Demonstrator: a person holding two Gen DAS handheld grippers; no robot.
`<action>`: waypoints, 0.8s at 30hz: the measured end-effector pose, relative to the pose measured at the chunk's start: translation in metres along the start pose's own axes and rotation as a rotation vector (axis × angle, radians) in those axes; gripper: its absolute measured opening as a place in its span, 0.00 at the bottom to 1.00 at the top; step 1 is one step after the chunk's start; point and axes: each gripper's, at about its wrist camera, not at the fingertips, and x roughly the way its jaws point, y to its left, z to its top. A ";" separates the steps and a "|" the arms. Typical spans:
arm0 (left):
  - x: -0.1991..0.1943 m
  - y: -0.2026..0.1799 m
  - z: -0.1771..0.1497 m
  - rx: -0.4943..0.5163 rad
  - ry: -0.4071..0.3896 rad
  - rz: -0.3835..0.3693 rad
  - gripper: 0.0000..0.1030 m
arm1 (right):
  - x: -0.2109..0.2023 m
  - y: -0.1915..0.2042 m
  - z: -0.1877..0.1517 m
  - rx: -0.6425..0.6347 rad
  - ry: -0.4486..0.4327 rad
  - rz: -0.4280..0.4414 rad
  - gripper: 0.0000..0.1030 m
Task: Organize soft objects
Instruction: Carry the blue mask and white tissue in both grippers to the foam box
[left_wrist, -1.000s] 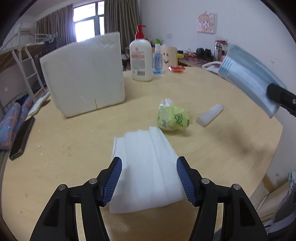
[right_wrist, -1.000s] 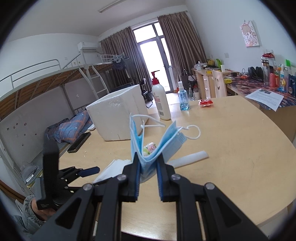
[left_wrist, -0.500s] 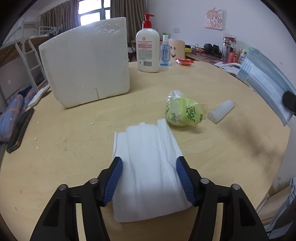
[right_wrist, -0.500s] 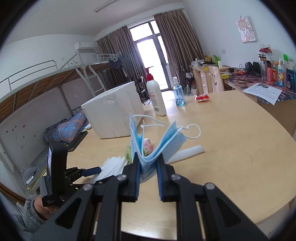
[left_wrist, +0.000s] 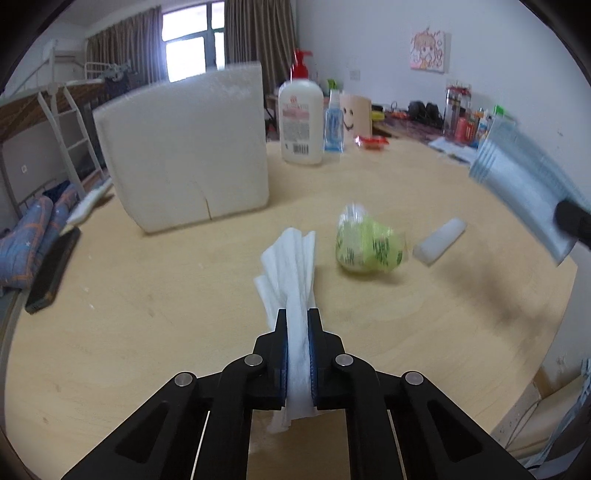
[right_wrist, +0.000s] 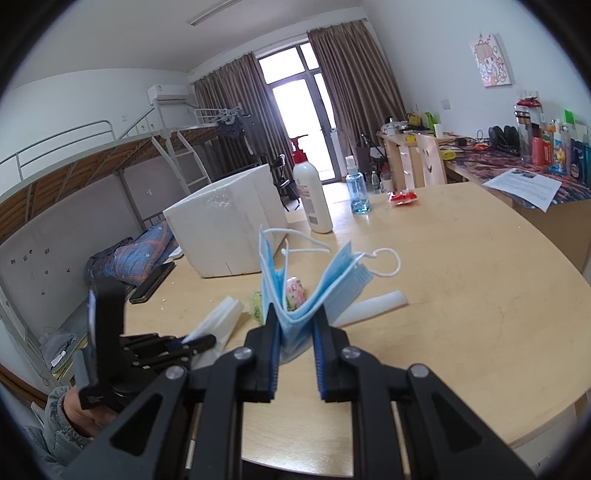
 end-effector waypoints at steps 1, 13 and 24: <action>-0.006 0.002 0.003 -0.003 -0.018 0.003 0.09 | 0.000 0.001 0.001 -0.003 -0.001 0.000 0.19; -0.078 0.011 0.025 0.009 -0.221 0.049 0.09 | -0.003 0.031 0.010 -0.071 -0.030 0.040 0.19; -0.121 0.028 0.021 0.013 -0.333 0.107 0.09 | 0.010 0.059 0.020 -0.148 -0.030 0.096 0.19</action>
